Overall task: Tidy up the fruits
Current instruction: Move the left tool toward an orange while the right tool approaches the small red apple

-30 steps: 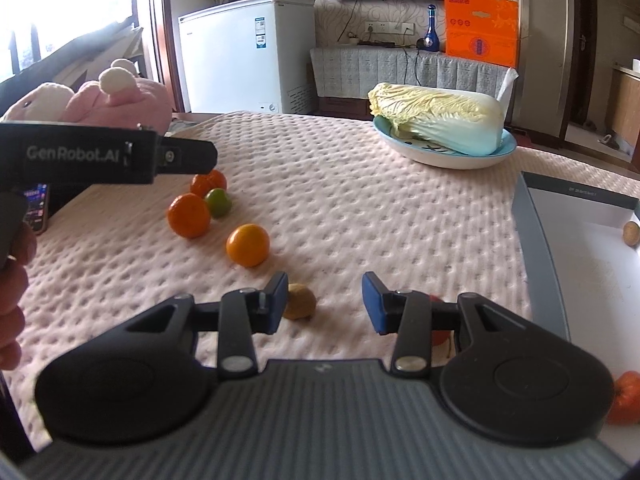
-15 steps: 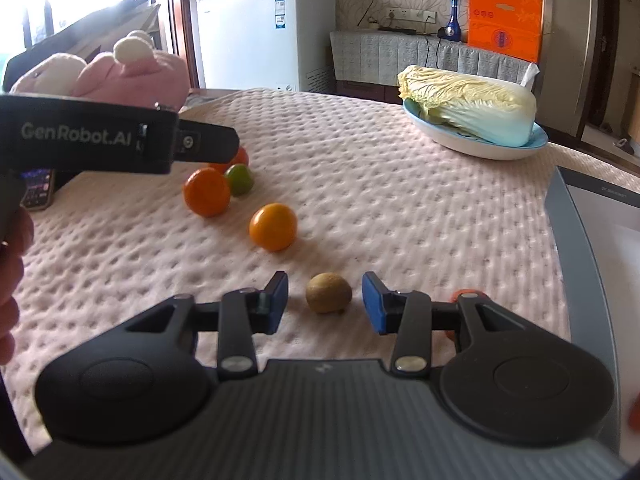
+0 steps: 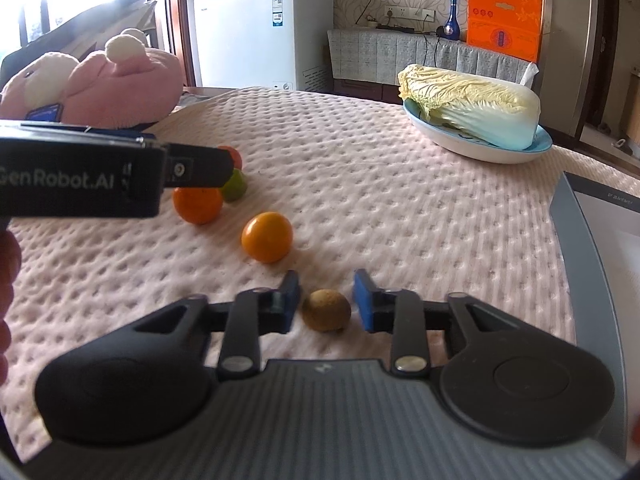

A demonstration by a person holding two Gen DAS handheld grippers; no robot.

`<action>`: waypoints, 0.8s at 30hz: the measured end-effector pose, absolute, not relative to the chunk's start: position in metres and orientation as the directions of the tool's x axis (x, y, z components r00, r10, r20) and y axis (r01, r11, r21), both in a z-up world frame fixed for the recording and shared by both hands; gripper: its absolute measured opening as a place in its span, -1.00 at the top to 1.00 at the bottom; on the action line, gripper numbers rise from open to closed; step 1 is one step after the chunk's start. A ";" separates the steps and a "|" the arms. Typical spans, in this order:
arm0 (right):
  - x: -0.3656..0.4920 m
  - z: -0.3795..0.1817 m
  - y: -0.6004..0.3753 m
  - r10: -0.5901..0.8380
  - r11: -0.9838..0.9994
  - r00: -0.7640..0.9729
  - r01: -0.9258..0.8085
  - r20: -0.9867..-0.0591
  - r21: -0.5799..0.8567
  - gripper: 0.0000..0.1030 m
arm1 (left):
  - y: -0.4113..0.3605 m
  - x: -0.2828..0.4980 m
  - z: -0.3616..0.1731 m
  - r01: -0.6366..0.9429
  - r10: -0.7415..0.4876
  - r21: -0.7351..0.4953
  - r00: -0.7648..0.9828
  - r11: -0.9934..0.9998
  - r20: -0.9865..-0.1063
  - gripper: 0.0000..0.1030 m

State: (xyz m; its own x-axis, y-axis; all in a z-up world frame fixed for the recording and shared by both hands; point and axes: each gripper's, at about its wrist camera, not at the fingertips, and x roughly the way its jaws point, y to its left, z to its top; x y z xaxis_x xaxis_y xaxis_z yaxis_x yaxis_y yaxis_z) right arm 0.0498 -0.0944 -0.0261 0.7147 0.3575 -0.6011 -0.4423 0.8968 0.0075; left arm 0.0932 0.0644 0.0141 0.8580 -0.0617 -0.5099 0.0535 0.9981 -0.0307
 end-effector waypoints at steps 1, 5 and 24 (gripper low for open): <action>0.050 -0.026 -0.094 0.357 0.897 0.715 -0.442 -0.601 0.008 0.47 | 0.065 0.093 0.014 0.052 -0.060 -0.029 0.857 0.998 -0.511 -0.44; 0.050 -0.024 -0.098 0.364 0.898 0.709 -0.438 -0.605 0.026 0.48 | 0.066 0.095 0.011 0.051 -0.054 -0.020 0.853 0.998 -0.520 -0.44; 0.026 0.004 -0.141 0.399 0.898 0.695 -0.428 -0.598 0.102 0.48 | 0.046 0.102 0.000 0.106 -0.092 -0.005 0.832 0.994 -0.546 -0.44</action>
State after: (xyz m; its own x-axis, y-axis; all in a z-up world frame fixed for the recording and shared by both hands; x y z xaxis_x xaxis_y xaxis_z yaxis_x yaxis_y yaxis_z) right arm 0.0256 -0.1411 0.0036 0.6949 0.3994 -0.5980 -0.4280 0.8979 0.1024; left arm 0.1020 0.0460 0.0001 0.8325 -0.0920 -0.5464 0.1065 0.9943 -0.0052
